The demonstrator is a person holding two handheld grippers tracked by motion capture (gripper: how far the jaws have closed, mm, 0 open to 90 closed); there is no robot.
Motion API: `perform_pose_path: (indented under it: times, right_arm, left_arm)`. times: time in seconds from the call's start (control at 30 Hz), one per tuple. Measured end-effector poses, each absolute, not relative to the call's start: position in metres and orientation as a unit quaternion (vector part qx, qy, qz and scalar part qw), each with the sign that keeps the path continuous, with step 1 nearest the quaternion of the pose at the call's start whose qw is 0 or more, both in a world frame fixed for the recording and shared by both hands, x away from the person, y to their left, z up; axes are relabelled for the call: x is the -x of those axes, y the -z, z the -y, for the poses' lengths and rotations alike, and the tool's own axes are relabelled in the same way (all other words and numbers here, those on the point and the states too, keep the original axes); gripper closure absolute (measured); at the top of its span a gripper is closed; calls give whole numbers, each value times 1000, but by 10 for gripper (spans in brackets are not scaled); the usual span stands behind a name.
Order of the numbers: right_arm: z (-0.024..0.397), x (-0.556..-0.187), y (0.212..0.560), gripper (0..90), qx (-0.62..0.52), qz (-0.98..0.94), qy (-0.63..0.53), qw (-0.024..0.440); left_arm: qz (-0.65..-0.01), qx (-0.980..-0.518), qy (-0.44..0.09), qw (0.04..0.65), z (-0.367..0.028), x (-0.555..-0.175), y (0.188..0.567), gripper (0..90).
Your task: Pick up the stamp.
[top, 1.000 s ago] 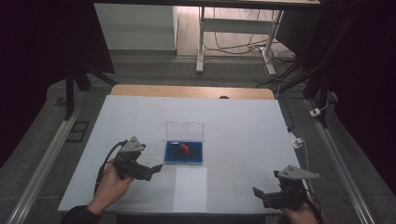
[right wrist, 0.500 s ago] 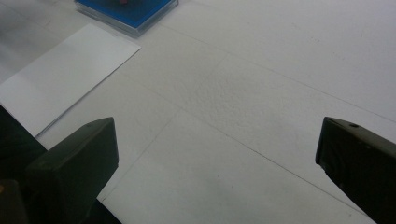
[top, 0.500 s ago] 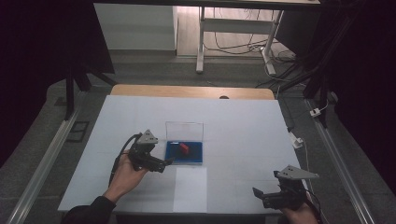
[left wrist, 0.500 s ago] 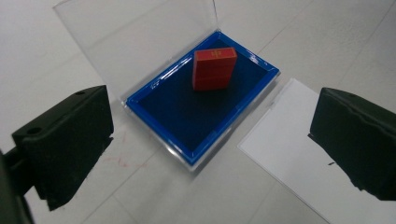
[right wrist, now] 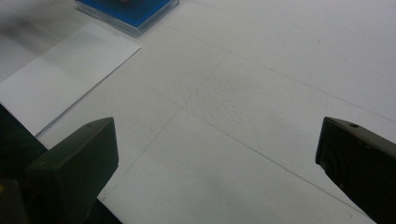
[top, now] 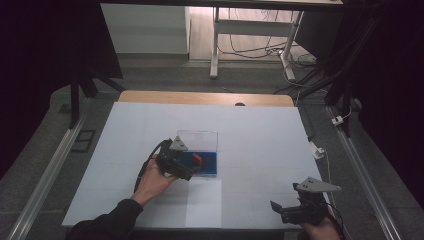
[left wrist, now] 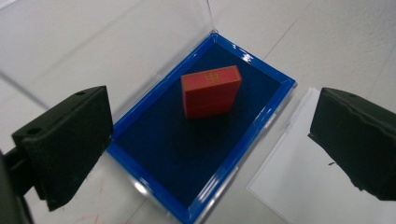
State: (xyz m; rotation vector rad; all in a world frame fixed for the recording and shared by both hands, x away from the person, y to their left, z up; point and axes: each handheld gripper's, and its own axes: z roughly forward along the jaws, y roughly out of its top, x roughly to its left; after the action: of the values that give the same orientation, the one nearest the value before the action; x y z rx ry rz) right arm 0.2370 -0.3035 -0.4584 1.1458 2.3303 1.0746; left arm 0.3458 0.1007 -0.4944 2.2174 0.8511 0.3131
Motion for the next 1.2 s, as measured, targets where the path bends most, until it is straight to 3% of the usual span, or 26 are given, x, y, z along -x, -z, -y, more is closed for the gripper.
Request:
perform_pose_path:
  times: [0.3,0.43,0.6,0.77,0.9,1.2]
  right_arm:
    - [303,-237,459,0,-402,-819,-374,166]
    - [303,-237,459,0,-402,-819,-375,165]
    - [303,-237,459,0,-402,-820,-373,166]
    - [302,-237,459,0,-402,-820,-372,167]
    - [302,-237,459,0,-402,-821,-369,168]
    - [301,-237,459,0,-400,-823,-366,171]
  left_arm:
    - [-328,-869,-131,346,-85,-357,502,8]
    - [-328,-871,-138,339,-83,-359,504,87]
    - [-316,-875,-139,339,-83,-357,501,298]
    - [-320,-874,-137,339,-83,-357,500,395]
    - [-326,-871,-129,343,-85,-357,500,543]
    - [-331,-872,-125,340,-84,-358,499,577]
